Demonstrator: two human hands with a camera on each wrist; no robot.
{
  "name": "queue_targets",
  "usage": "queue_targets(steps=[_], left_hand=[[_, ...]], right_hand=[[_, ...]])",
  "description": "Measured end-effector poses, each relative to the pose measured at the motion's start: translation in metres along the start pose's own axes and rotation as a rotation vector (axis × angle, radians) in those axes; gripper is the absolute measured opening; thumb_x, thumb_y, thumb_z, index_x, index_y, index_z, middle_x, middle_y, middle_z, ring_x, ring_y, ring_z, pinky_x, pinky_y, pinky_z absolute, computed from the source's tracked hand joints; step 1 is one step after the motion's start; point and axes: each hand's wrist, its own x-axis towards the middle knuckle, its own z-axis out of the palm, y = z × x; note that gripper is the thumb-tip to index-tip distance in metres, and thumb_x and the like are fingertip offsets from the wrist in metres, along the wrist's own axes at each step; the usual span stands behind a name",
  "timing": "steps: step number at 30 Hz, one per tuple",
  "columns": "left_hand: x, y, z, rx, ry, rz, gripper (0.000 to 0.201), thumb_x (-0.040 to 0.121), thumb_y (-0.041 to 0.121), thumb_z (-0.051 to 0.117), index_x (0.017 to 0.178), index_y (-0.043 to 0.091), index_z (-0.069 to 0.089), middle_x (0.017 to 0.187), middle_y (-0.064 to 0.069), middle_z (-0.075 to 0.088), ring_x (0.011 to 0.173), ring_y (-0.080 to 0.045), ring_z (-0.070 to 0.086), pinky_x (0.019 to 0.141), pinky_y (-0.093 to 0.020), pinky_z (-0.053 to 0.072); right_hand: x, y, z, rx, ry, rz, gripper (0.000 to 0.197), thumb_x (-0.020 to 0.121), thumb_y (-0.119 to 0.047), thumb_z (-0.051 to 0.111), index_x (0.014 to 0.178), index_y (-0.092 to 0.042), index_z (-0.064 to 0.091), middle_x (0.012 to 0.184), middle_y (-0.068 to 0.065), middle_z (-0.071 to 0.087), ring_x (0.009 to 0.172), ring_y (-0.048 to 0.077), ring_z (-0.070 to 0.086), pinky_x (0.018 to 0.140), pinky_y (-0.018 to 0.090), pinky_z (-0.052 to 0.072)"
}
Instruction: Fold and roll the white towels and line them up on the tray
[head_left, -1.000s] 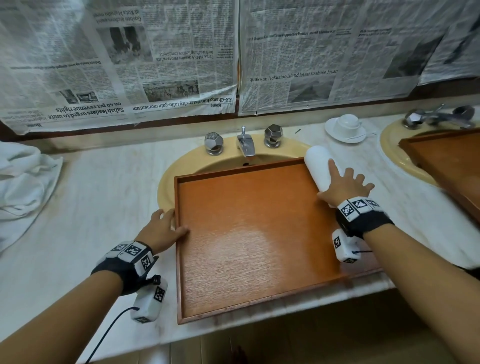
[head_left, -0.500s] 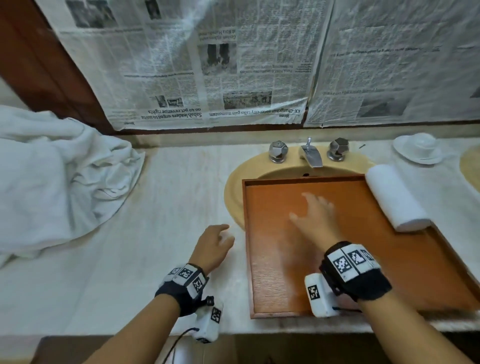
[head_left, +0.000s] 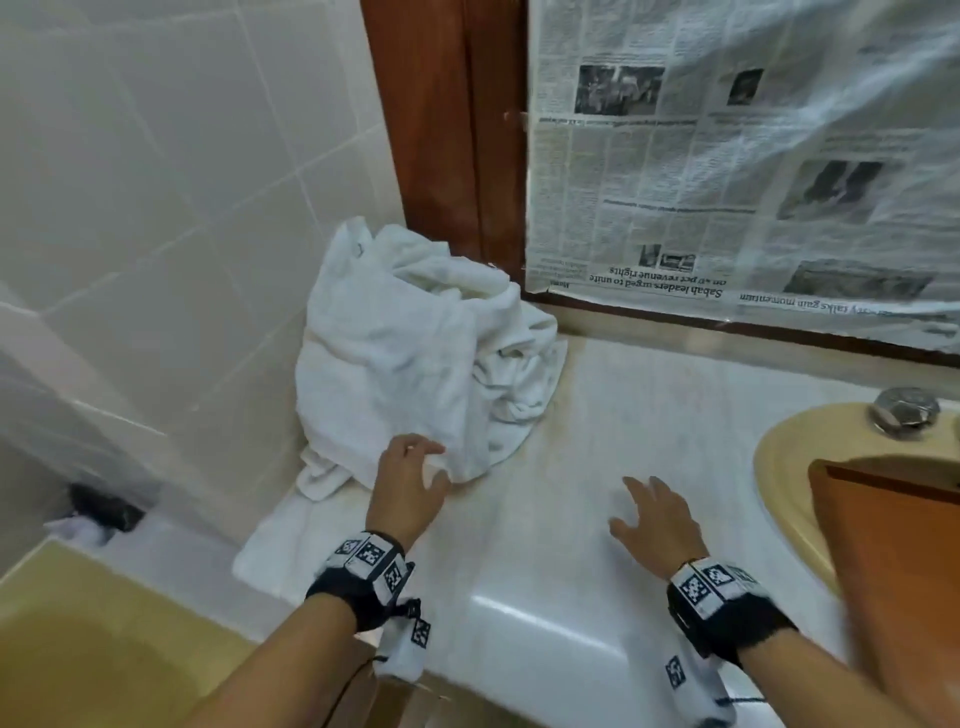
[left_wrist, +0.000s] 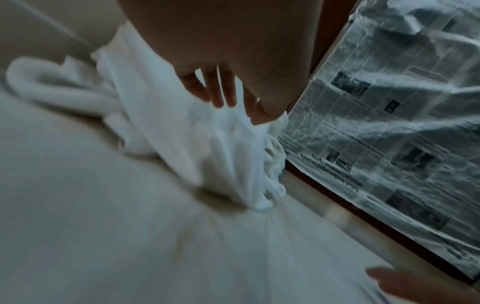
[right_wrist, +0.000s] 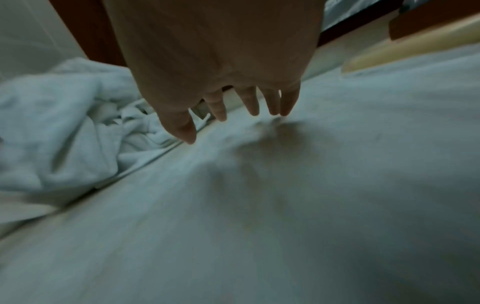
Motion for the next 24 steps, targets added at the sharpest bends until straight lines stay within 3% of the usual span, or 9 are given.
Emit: queue_targets(steps=[3,5,10,14,17,20,24], left_hand=[[0.046,-0.015,-0.041,0.108,0.164,0.101,0.037,0.076,0.009,0.074,0.111,0.009,0.065,0.123,-0.015,0.049,0.11,-0.035,0.05,0.094,-0.038,0.043],[0.079,-0.017,-0.065,0.167,0.167,0.14,0.045,0.077,0.017,0.074,0.12,0.013,0.061,0.134,-0.013,0.045,0.117,-0.036,0.045,0.094,-0.047,0.043],[0.157,-0.007,-0.094,0.43,-0.125,0.256,0.07,0.087,0.049,0.061,0.147,0.028,0.032,0.16,0.008,0.015,0.141,-0.028,0.017,0.108,-0.049,0.023],[0.194,0.007,-0.096,0.618,-0.247,0.301,0.068,0.092,0.061,0.042,0.15,0.034,0.021,0.16,0.011,0.013,0.145,-0.025,0.009,0.11,-0.048,0.015],[0.203,0.021,-0.098,0.735,-0.273,0.356,0.068,0.088,0.06,0.048,0.148,0.039,0.023,0.155,0.007,0.026,0.137,-0.03,0.02,0.104,-0.049,0.022],[0.206,0.04,-0.103,0.819,-0.244,0.368,0.068,0.08,0.054,0.06,0.141,0.033,0.037,0.139,0.0,0.047,0.123,-0.03,0.032,0.095,-0.046,0.027],[0.201,0.059,-0.121,0.861,-0.166,0.472,0.032,0.082,0.043,0.063,0.108,0.025,0.061,0.106,0.0,0.061,0.114,-0.027,0.041,0.09,-0.043,0.028]], right_hand=[[0.013,-0.023,0.019,-0.151,-0.032,0.09,0.065,0.095,-0.054,0.041,0.151,-0.034,0.014,0.161,0.004,-0.001,0.146,0.031,0.004,0.113,0.048,0.025],[0.016,-0.032,0.027,-0.213,-0.042,0.139,0.068,0.093,-0.057,0.039,0.151,-0.036,0.011,0.161,0.005,-0.006,0.146,0.034,0.0,0.112,0.051,0.024],[0.019,-0.038,0.021,-0.222,-0.055,0.183,0.082,0.08,-0.065,0.055,0.149,-0.039,0.017,0.16,0.001,0.003,0.145,0.032,0.008,0.111,0.052,0.028],[0.018,-0.041,0.012,-0.211,-0.065,0.185,0.083,0.078,-0.058,0.063,0.148,-0.039,0.022,0.157,-0.001,0.012,0.142,0.029,0.014,0.109,0.048,0.032],[0.015,-0.042,0.009,-0.208,-0.072,0.188,0.08,0.079,-0.053,0.064,0.147,-0.039,0.024,0.156,-0.002,0.014,0.142,0.027,0.016,0.108,0.046,0.034],[0.011,-0.042,0.009,-0.202,-0.066,0.189,0.079,0.08,-0.053,0.064,0.147,-0.039,0.024,0.157,-0.002,0.012,0.143,0.026,0.015,0.109,0.046,0.034],[0.006,-0.045,0.0,-0.167,-0.116,0.207,0.071,0.083,-0.046,0.062,0.145,-0.033,0.03,0.154,0.001,0.018,0.14,0.028,0.021,0.11,0.044,0.034]])
